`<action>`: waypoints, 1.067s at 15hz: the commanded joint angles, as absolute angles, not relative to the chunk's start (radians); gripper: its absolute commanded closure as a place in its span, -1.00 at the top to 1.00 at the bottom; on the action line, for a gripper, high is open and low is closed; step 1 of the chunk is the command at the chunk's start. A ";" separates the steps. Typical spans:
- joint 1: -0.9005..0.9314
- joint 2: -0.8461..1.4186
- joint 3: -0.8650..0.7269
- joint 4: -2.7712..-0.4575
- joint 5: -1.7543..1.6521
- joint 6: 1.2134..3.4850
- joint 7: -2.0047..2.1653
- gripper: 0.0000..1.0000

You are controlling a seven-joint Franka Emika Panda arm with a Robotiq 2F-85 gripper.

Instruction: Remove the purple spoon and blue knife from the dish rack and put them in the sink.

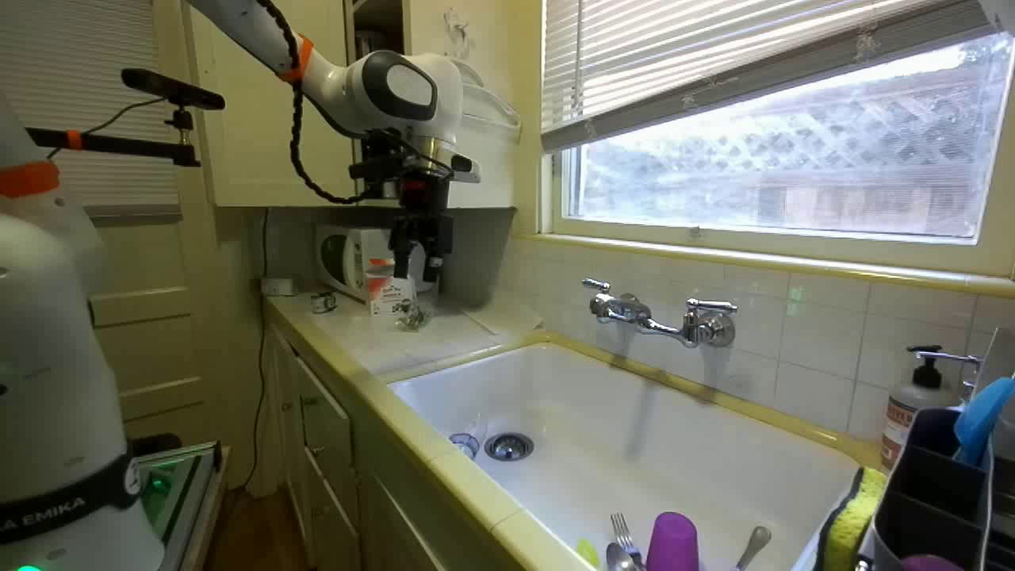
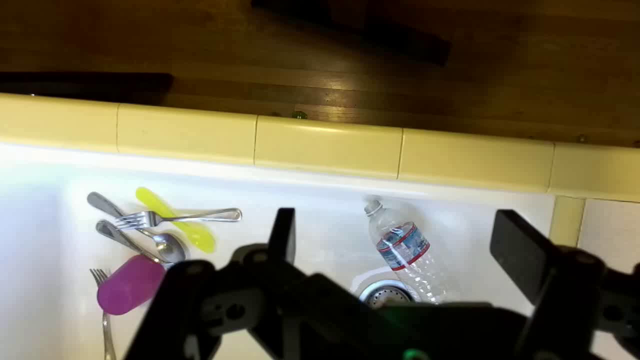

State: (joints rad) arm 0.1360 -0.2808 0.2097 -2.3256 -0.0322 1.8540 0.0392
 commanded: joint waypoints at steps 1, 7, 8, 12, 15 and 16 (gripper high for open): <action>0.148 -0.280 0.198 -2.324 -0.035 1.852 0.042 1.00; 0.148 -0.280 0.199 -2.324 -0.035 1.852 0.042 1.00; 0.148 -0.280 0.198 -2.324 -0.035 1.852 0.042 1.00; 0.074 -0.275 0.118 -2.350 -0.034 1.940 0.105 1.00; -0.015 -0.258 0.017 -2.358 -0.055 2.004 0.103 1.00; -0.049 -0.259 -0.020 -2.354 -0.065 2.010 0.101 1.00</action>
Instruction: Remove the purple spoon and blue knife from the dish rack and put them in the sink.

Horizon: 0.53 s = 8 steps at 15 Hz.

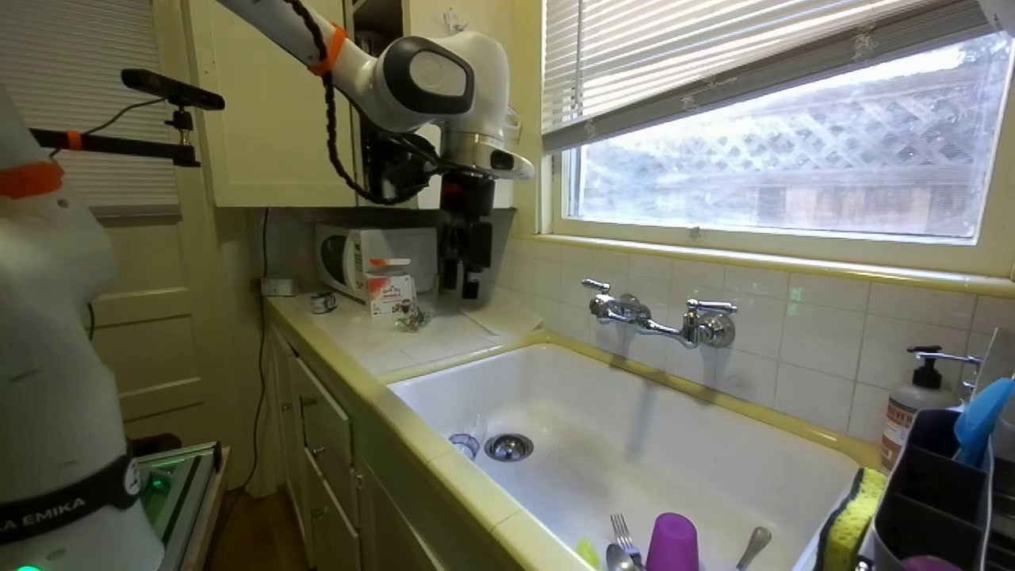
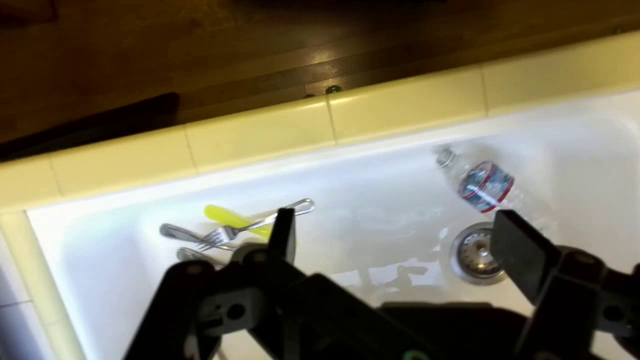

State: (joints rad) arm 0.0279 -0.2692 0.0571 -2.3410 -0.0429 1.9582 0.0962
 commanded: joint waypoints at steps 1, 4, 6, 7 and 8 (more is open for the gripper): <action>-0.081 -0.242 -0.056 -2.345 -0.063 2.030 0.101 1.00; -0.177 -0.220 -0.159 -2.311 -0.064 2.050 0.106 1.00; -0.233 -0.201 -0.214 -2.283 -0.064 2.067 0.124 1.00; -0.258 -0.182 -0.240 -2.254 -0.064 2.077 0.131 1.00; -0.280 -0.174 -0.258 -2.236 -0.071 2.095 0.147 1.00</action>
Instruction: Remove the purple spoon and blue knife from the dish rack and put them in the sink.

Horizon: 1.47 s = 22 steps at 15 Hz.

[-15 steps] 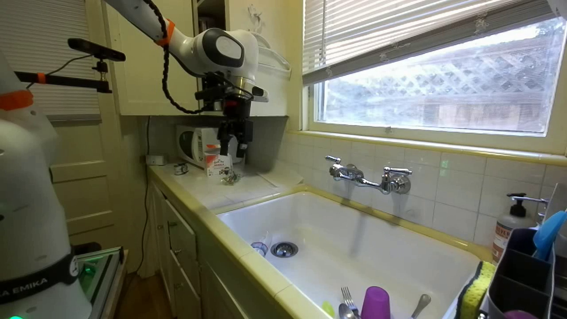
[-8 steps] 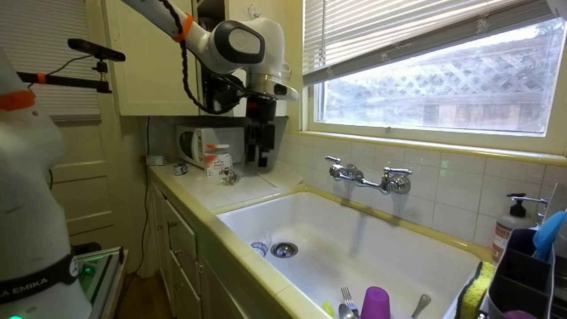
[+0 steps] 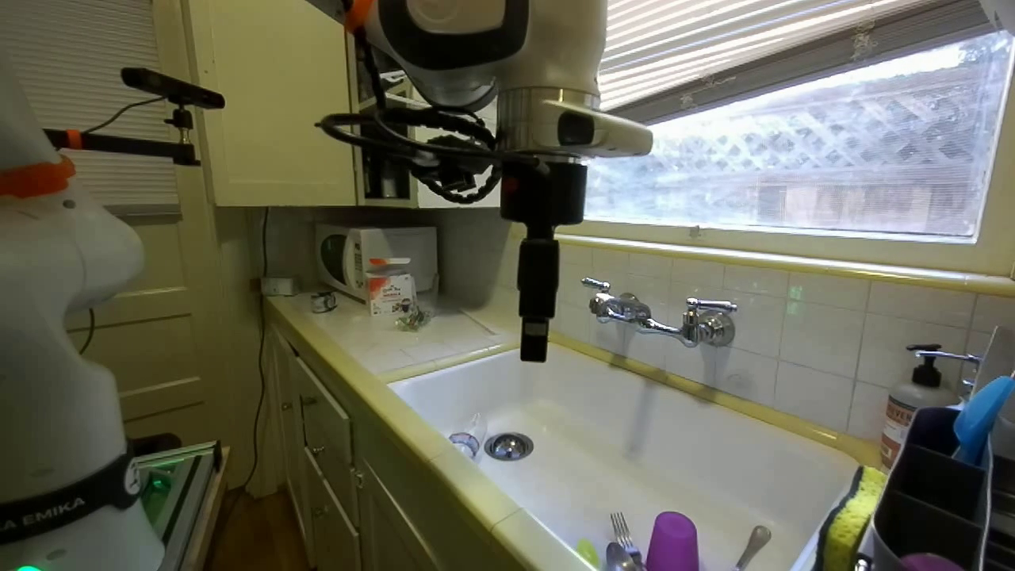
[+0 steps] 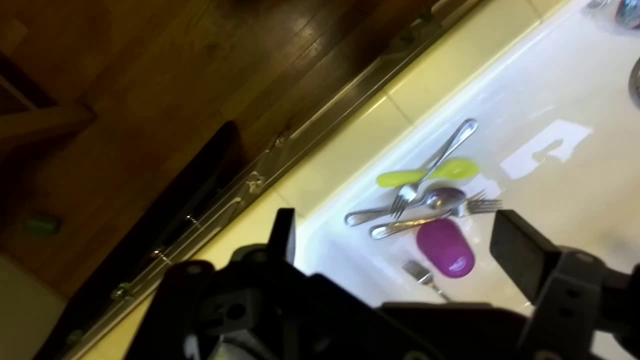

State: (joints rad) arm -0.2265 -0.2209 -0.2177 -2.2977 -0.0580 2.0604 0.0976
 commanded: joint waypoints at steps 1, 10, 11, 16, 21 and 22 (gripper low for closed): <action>-0.301 -0.160 -0.271 -2.211 -0.091 2.123 0.165 1.00; -0.352 -0.089 -0.311 -2.084 -0.124 2.186 0.310 1.00; -0.353 -0.081 -0.309 -2.080 -0.116 2.193 0.380 1.00; -0.378 0.087 -0.352 -1.980 -0.063 2.355 0.581 1.00; -0.396 0.252 -0.360 -1.830 0.158 2.293 0.475 1.00; -0.403 0.281 -0.354 -1.800 0.190 2.275 0.439 1.00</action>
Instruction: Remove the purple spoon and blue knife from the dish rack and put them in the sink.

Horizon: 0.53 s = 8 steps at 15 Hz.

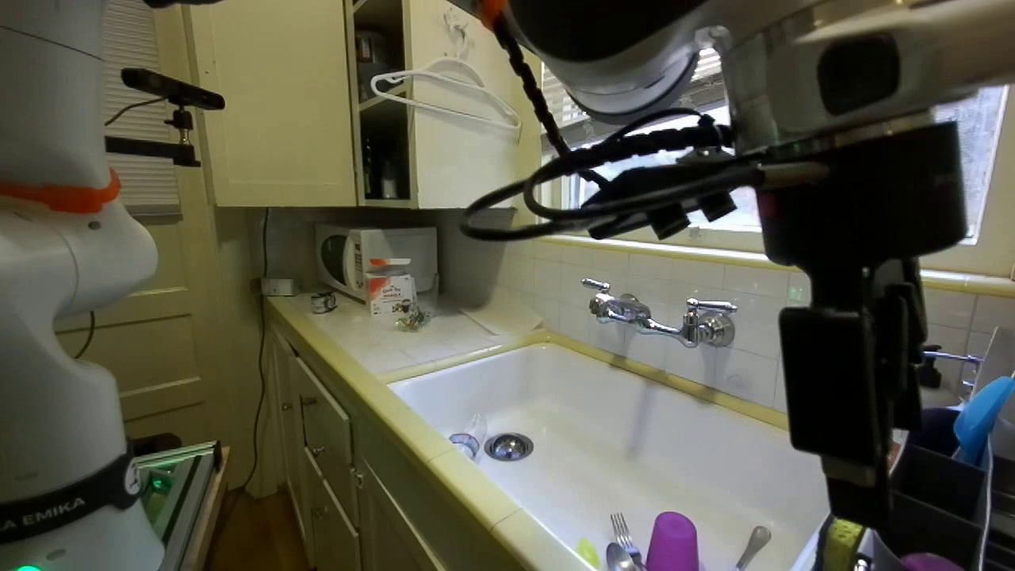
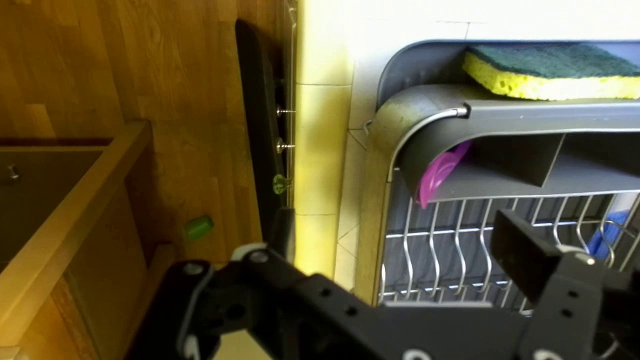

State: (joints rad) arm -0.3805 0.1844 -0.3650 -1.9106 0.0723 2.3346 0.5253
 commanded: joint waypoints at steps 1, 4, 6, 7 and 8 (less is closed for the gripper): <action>-0.409 0.312 -0.351 -1.769 0.215 2.257 0.418 1.00; -0.435 0.363 -0.339 -1.704 0.274 2.206 0.328 1.00; -0.456 0.401 -0.329 -1.663 0.301 2.163 0.281 1.00; -0.471 0.417 -0.320 -1.646 0.322 2.143 0.244 1.00; -0.487 0.432 -0.308 -1.632 0.346 2.121 0.199 0.98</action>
State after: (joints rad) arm -0.4331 0.3720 -0.3409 -1.7065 0.2688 2.1997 0.3100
